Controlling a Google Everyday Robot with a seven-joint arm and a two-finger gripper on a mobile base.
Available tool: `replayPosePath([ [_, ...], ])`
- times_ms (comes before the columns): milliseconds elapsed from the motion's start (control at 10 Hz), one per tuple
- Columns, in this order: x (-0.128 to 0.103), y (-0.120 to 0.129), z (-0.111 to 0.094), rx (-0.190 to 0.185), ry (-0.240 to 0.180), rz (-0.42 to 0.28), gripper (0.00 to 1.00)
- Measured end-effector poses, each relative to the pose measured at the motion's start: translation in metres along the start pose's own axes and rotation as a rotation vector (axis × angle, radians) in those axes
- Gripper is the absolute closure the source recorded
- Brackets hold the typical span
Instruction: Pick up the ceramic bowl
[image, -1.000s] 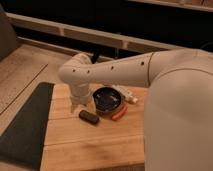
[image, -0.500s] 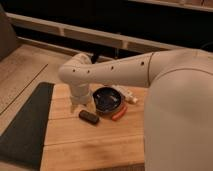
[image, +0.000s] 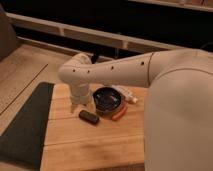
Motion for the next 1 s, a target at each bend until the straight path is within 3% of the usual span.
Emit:
replayPosePath([
  [700, -0.001, 0.000, -0.001, 0.000, -0.005, -0.001, 0.35],
  [900, -0.019, -0.005, -0.009, -0.012, -0.057, -0.027, 0.35],
  [1000, -0.040, -0.017, -0.019, -0.016, -0.108, -0.048, 0.35],
])
